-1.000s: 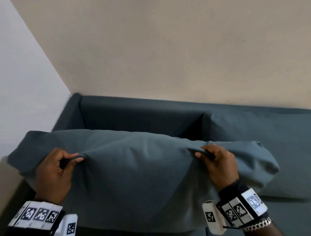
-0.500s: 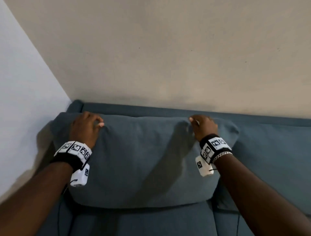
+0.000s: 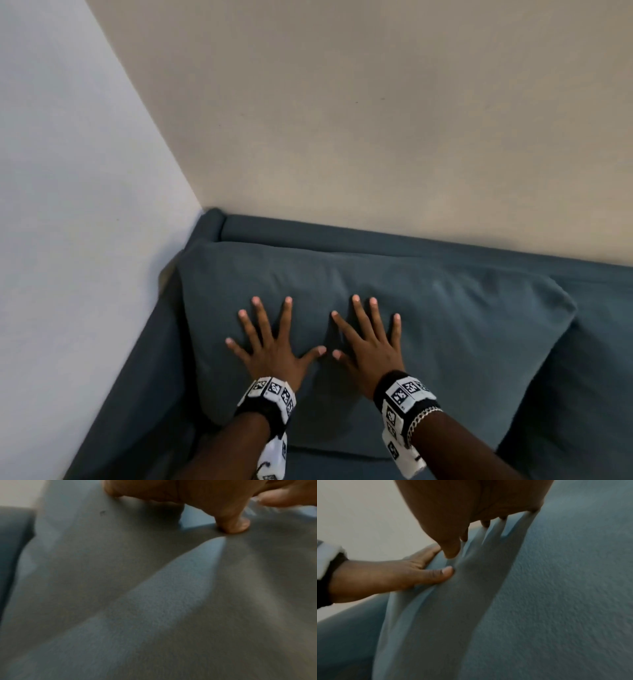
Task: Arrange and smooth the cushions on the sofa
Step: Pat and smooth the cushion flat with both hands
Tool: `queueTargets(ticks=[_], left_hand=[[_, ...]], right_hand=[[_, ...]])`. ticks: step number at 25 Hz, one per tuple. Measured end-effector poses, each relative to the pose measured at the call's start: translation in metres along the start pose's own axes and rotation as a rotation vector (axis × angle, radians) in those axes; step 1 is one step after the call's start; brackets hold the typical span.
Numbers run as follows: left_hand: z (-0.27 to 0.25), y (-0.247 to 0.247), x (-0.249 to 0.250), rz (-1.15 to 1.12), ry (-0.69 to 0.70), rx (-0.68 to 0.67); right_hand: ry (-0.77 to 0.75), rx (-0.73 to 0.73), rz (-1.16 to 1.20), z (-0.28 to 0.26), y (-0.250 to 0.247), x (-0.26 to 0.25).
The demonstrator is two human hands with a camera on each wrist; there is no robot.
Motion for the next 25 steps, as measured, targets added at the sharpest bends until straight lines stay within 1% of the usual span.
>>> queueTargets(ticks=[1,2,3,4,5,6,7,8,9,10,11,13,14,15,16,17,19,20,21,22,23,24,25], left_hand=[[0.010,-0.008,-0.015,-0.058,-0.093,-0.020],[0.023,-0.014,-0.025,-0.066,-0.113,-0.052],[0.042,-0.018,-0.029,-0.062,-0.075,-0.105],[0.063,-0.020,-0.030,-0.057,-0.003,-0.171],[0.081,-0.022,-0.029,-0.061,0.066,-0.253],[0.091,-0.021,-0.027,-0.070,0.102,-0.304],[0.093,-0.020,-0.026,-0.072,0.106,-0.297],[0.087,-0.019,-0.027,-0.051,0.094,-0.241],[0.073,-0.014,-0.025,-0.016,0.094,-0.150],[0.061,-0.008,-0.017,0.016,0.113,-0.061],[0.048,-0.001,-0.005,0.051,0.154,0.010],[0.038,0.010,0.018,0.140,0.276,0.084],[0.043,0.008,0.025,0.198,0.334,0.112],[0.055,-0.003,0.022,0.284,0.356,0.147],[0.074,-0.016,0.007,0.336,0.329,0.177],[0.092,-0.033,-0.017,0.330,0.236,0.185],[0.109,-0.062,-0.075,0.133,-0.034,0.198],[0.112,-0.067,-0.092,0.023,-0.120,0.199],[0.108,-0.066,-0.093,-0.064,-0.156,0.215],[0.097,-0.062,-0.079,-0.095,-0.155,0.254],[0.086,-0.054,-0.052,-0.087,-0.097,0.283],[0.074,-0.039,-0.014,-0.034,0.030,0.269],[0.058,-0.020,0.030,0.073,0.209,0.233]], right_hand=[[0.000,0.000,-0.043,0.004,0.005,0.002],[0.019,-0.010,-0.077,0.008,0.008,0.006],[0.066,0.011,-0.105,0.013,0.005,0.016],[0.143,0.058,-0.103,0.017,-0.002,0.030],[0.241,0.105,-0.066,0.020,-0.010,0.042],[0.361,0.116,0.007,0.021,-0.018,0.054],[0.467,0.123,0.097,0.024,-0.027,0.062],[0.530,0.119,0.169,0.025,-0.030,0.061],[0.533,0.137,0.200,0.027,-0.030,0.052],[0.458,0.184,0.184,0.031,-0.033,0.034],[0.322,0.204,0.113,0.037,-0.031,0.009],[-0.011,0.148,-0.071,0.051,-0.014,-0.032],[-0.113,0.125,-0.150,0.057,-0.012,-0.033],[-0.135,0.141,-0.205,0.064,-0.021,-0.015],[-0.055,0.181,-0.232,0.068,-0.033,0.018],[0.107,0.206,-0.194,0.062,-0.046,0.062],[0.495,0.274,0.011,0.023,-0.064,0.159],[0.631,0.298,0.131,0.002,-0.069,0.189],[0.711,0.310,0.231,-0.014,-0.069,0.199],[0.757,0.320,0.301,-0.020,-0.066,0.193],[0.747,0.332,0.331,-0.014,-0.062,0.170],[0.677,0.333,0.319,-0.001,-0.057,0.136],[0.562,0.330,0.258,0.013,-0.046,0.096]])
Point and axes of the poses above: each hand's wrist, its own z-axis towards the middle knuckle, its own y-axis out of the palm, x = y × z, the point moved 6 cm from there along z, towards the middle knuckle, and after that the axes turned 12 degrees about -x, right-handed, at the moved point
